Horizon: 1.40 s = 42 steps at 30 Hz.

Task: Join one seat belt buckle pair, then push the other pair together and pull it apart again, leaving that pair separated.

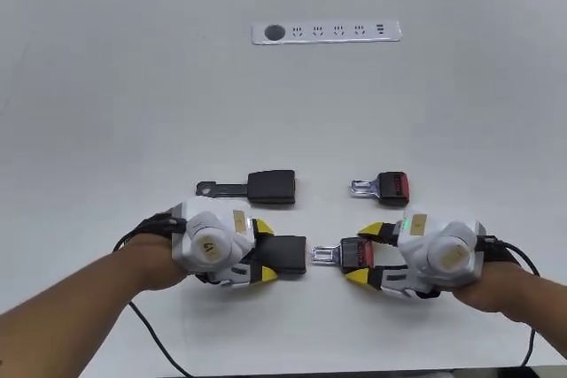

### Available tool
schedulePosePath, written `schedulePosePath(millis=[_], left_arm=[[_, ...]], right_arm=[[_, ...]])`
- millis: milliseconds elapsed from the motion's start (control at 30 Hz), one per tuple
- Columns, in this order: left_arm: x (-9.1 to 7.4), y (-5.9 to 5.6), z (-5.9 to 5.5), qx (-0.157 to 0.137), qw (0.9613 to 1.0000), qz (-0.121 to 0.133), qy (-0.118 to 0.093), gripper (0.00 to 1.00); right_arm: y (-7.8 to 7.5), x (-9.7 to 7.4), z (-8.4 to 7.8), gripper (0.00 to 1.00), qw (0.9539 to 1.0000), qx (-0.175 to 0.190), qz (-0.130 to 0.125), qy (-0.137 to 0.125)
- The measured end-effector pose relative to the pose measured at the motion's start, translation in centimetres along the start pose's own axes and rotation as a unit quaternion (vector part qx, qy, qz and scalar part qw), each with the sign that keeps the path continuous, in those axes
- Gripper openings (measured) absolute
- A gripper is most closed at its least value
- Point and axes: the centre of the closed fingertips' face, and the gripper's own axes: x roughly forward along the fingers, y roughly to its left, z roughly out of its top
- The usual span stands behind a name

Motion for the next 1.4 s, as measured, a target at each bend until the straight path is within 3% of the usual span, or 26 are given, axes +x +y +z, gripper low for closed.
schedulePosePath(millis=[300,333,767,1033,1167,1400], left_arm=[[0.0,0.0,0.0,0.002,1.0,-0.001,0.001,0.35],[0.0,-0.2,0.0,0.009,0.9999,-0.005,0.001,0.35],[0.2,-0.2,0.1,0.015,0.9998,-0.012,-0.001,0.34],[0.5,0.1,0.1,0.02,0.9996,-0.017,0.005,0.34],[0.6,-0.2,0.4,0.025,0.9994,-0.022,0.005,0.34],[0.6,-0.4,0.3,0.027,0.9993,-0.025,0.003,0.33]], right_arm=[[0.9,1.5,0.9,0.36,0.9999,-0.007,0.008,-0.006],[1.0,1.6,1.0,0.36,0.9998,-0.017,0.002,0.003],[1.0,1.7,1.3,0.35,0.9999,-0.01,0.006,0.006],[1.4,2.9,2.3,0.35,0.9999,-0.007,0.007,0.003],[1.3,2.4,3.1,0.35,0.9999,-0.01,0.008,-0.003],[1.5,2.2,2.8,0.35,0.9999,-0.008,0.006,-0.005]])
